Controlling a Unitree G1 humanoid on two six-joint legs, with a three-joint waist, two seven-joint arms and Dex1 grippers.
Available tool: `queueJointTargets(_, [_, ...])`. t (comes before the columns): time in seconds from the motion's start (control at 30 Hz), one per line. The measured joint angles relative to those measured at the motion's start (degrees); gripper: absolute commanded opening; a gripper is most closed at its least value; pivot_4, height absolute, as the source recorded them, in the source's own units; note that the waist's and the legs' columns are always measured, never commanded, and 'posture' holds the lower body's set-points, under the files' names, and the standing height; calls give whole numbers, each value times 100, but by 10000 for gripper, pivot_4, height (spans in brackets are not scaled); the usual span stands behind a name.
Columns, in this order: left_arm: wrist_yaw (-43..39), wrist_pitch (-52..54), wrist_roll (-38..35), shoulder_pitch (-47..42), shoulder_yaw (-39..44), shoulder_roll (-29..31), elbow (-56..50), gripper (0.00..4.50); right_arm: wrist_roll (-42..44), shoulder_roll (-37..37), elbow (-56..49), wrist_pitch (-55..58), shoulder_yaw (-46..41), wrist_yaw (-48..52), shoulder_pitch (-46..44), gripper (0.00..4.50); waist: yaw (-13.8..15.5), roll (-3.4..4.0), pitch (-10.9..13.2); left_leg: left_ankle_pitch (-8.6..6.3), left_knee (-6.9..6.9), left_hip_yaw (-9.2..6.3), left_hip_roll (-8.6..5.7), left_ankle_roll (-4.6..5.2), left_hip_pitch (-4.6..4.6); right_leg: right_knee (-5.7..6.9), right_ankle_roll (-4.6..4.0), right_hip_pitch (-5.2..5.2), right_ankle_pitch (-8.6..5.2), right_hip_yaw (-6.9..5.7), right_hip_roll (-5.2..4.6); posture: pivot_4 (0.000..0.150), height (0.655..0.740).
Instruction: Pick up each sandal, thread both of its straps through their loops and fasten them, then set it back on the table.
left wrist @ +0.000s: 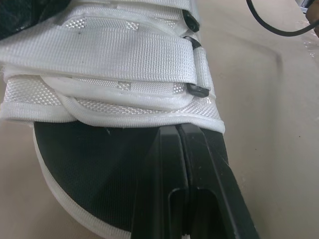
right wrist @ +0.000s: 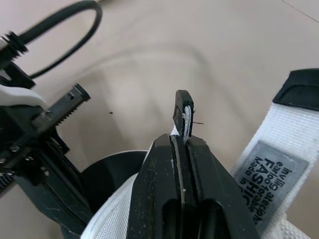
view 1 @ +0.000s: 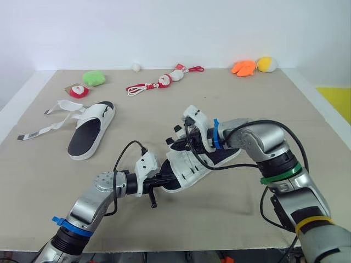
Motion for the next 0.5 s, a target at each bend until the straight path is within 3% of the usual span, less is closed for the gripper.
queueJointTargets(0.2, [5,1,0,-6,0,-7,6,0,-290,-4,-225,-33,166,-2,-15,261,0,1,-1,1,0,-1,0,0,1,0,2,0,1,0,0,1500,7400])
queueJointTargets(0.23, [4,1,0,-10,0,-11,9,0,-333,-7,-261,-33,177,-3,-15,7356,0,1,-1,1,0,0,0,-1,1,0,3,1,2,0,0,1500,7400])
queueJointTargets(0.3, [3,2,0,-21,-7,-33,17,0,-419,-7,-298,-58,179,-10,-16,14511,-1,1,-1,1,0,0,0,-1,1,0,3,0,2,0,0,1500,7400])
queueJointTargets(0.5, [-13,3,-1,-28,-21,-90,44,0,-472,-16,-399,-87,146,10,-72,44218,10,1,-1,1,0,-3,-5,-1,-10,-2,5,-3,-4,0,-4,1500,7400])
